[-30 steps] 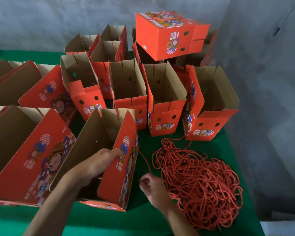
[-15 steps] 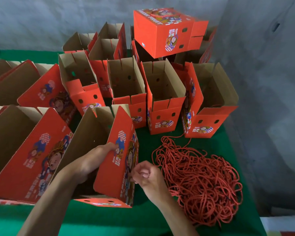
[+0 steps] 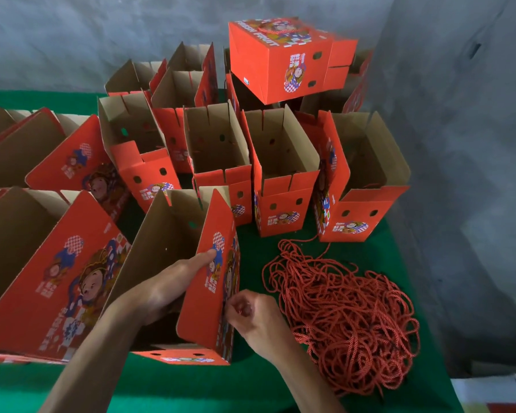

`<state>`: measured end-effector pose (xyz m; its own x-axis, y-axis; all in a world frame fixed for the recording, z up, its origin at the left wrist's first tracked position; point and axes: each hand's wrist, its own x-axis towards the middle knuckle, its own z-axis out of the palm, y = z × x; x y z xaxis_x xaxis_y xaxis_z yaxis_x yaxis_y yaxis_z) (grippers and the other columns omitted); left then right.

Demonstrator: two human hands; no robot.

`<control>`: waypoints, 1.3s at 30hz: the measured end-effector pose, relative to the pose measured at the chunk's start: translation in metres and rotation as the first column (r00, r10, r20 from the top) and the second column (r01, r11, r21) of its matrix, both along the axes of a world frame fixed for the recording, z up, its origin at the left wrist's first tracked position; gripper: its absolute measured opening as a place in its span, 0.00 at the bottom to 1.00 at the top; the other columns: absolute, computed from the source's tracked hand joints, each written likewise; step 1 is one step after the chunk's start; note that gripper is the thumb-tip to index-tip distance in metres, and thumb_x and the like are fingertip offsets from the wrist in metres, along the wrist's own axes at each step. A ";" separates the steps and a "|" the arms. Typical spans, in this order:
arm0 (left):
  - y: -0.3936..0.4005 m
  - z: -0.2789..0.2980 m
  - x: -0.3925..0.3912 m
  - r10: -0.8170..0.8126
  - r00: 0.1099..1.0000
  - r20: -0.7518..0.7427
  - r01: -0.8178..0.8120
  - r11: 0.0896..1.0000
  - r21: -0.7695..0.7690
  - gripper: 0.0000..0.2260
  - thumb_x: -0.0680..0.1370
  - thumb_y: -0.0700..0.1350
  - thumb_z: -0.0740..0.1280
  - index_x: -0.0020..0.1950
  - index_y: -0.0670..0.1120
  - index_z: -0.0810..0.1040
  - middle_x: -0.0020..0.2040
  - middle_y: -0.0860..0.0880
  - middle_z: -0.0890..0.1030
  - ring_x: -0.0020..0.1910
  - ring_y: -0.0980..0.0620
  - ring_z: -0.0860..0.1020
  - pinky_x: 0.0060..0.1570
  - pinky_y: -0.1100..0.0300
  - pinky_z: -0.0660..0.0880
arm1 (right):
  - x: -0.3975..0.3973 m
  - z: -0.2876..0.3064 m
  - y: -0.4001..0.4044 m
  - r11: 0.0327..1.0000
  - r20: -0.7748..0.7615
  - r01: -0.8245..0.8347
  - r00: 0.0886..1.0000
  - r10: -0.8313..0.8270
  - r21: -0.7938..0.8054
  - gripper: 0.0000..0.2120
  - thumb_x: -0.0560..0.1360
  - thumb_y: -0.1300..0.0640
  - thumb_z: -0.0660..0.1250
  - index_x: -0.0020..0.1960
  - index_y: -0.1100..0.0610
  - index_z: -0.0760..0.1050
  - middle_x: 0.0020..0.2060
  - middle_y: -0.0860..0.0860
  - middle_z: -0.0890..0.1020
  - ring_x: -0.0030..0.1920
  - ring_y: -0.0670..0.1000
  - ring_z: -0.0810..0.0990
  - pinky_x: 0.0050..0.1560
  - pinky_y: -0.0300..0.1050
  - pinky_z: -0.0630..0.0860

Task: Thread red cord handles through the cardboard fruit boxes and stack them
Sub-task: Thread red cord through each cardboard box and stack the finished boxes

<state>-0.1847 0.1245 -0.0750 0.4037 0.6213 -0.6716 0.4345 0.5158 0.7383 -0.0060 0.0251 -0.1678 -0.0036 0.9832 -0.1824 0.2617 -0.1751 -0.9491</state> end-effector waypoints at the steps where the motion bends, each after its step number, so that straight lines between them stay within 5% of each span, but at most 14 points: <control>1: 0.000 0.000 0.001 -0.006 1.000 -0.004 0.006 1.000 0.001 0.31 0.74 0.71 0.62 0.71 0.54 0.73 0.59 0.49 0.85 0.57 0.46 0.84 0.67 0.41 0.74 | 0.002 0.000 0.001 1.000 0.018 -0.009 1.000 0.009 -0.004 0.07 0.78 0.52 0.70 0.49 0.55 0.82 0.39 0.45 0.85 0.37 0.42 0.83 0.39 0.36 0.77; 9: -0.006 0.000 0.011 -0.051 0.998 -0.026 0.052 0.998 0.035 0.33 0.71 0.75 0.62 0.68 0.56 0.73 0.57 0.52 0.86 0.55 0.49 0.85 0.62 0.44 0.78 | 0.016 -0.006 0.009 0.996 0.095 -0.065 0.994 0.060 0.053 0.04 0.75 0.54 0.72 0.48 0.53 0.82 0.37 0.38 0.84 0.36 0.39 0.82 0.37 0.31 0.76; 13: -0.009 0.002 0.013 -0.028 0.999 -0.027 0.028 1.000 -0.001 0.32 0.69 0.78 0.61 0.64 0.59 0.74 0.57 0.52 0.86 0.54 0.49 0.85 0.60 0.45 0.79 | 0.018 -0.008 0.010 0.995 0.099 -0.066 0.993 0.058 0.075 0.04 0.75 0.55 0.72 0.48 0.54 0.82 0.38 0.43 0.85 0.36 0.42 0.83 0.38 0.34 0.78; 18: -0.017 0.006 0.019 -0.043 0.998 -0.040 0.040 0.997 -0.064 0.36 0.60 0.86 0.54 0.59 0.68 0.69 0.56 0.55 0.82 0.49 0.53 0.86 0.39 0.54 0.83 | 0.019 -0.002 0.013 0.955 0.357 -0.209 0.926 0.124 0.210 0.07 0.78 0.55 0.66 0.51 0.51 0.82 0.43 0.40 0.81 0.39 0.38 0.79 0.41 0.32 0.76; 21: -0.014 0.004 0.022 -0.009 1.000 -0.028 0.008 1.000 -0.021 0.38 0.61 0.87 0.48 0.60 0.67 0.74 0.57 0.52 0.83 0.54 0.49 0.85 0.45 0.49 0.83 | 0.022 -0.002 0.016 0.957 0.278 -0.212 0.949 0.152 0.200 0.06 0.81 0.57 0.67 0.54 0.52 0.82 0.48 0.43 0.85 0.44 0.39 0.82 0.45 0.33 0.79; 23: -0.009 0.002 0.023 0.035 0.998 -0.051 -0.035 0.999 -0.004 0.42 0.68 0.82 0.47 0.61 0.54 0.79 0.52 0.45 0.87 0.50 0.43 0.86 0.42 0.48 0.84 | 0.024 -0.003 0.017 0.989 0.145 -0.108 0.985 0.093 0.100 0.04 0.81 0.55 0.70 0.55 0.51 0.81 0.43 0.40 0.85 0.41 0.38 0.83 0.41 0.31 0.78; 26: -0.008 0.002 0.027 -0.077 0.987 -0.143 0.079 0.997 0.007 0.24 0.83 0.63 0.54 0.59 0.46 0.78 0.46 0.41 0.87 0.45 0.41 0.87 0.36 0.53 0.83 | 0.024 -0.005 0.019 0.998 0.061 -0.054 0.997 0.053 0.015 0.06 0.80 0.53 0.71 0.55 0.49 0.78 0.40 0.37 0.83 0.38 0.36 0.82 0.38 0.31 0.76; 30: -0.007 0.000 0.036 -0.278 0.890 -0.361 0.341 0.932 0.124 0.10 0.82 0.43 0.66 0.61 0.40 0.74 0.52 0.38 0.84 0.44 0.44 0.87 0.39 0.57 0.83 | 0.027 -0.008 0.019 0.985 0.264 -0.136 0.959 0.103 0.108 0.06 0.81 0.46 0.66 0.58 0.42 0.75 0.46 0.39 0.84 0.44 0.40 0.83 0.45 0.37 0.81; 33: -0.010 -0.003 0.040 -0.398 0.817 -0.418 0.476 0.874 0.096 0.15 0.82 0.41 0.67 0.67 0.41 0.71 0.58 0.38 0.81 0.49 0.44 0.86 0.49 0.50 0.84 | 0.031 -0.012 0.019 0.991 0.085 -0.091 0.993 0.083 0.095 0.08 0.79 0.42 0.67 0.56 0.43 0.78 0.45 0.42 0.85 0.43 0.43 0.85 0.45 0.41 0.82; 36: -0.013 -0.005 0.040 -0.379 0.821 -0.426 0.440 0.897 0.050 0.15 0.82 0.42 0.67 0.68 0.45 0.72 0.59 0.41 0.81 0.50 0.46 0.85 0.48 0.53 0.84 | 0.032 -0.023 0.024 0.994 -0.012 -0.027 1.000 0.028 0.102 0.11 0.81 0.39 0.66 0.53 0.45 0.81 0.45 0.44 0.86 0.45 0.46 0.85 0.45 0.40 0.80; 39: -0.018 -0.002 0.041 -0.234 0.776 -0.586 0.416 0.888 0.195 0.12 0.80 0.43 0.70 0.62 0.49 0.74 0.58 0.46 0.80 0.53 0.49 0.83 0.50 0.53 0.84 | 0.035 -0.051 0.037 0.990 0.318 0.052 0.944 -0.093 0.132 0.09 0.84 0.49 0.65 0.59 0.51 0.81 0.55 0.46 0.83 0.52 0.47 0.83 0.53 0.44 0.80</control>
<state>-0.1433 0.1060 -0.0771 0.2526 0.7228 -0.6433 0.9020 0.0647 0.4269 0.0289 0.0625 -0.2188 0.1078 0.9933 -0.0423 0.5479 -0.0949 -0.8311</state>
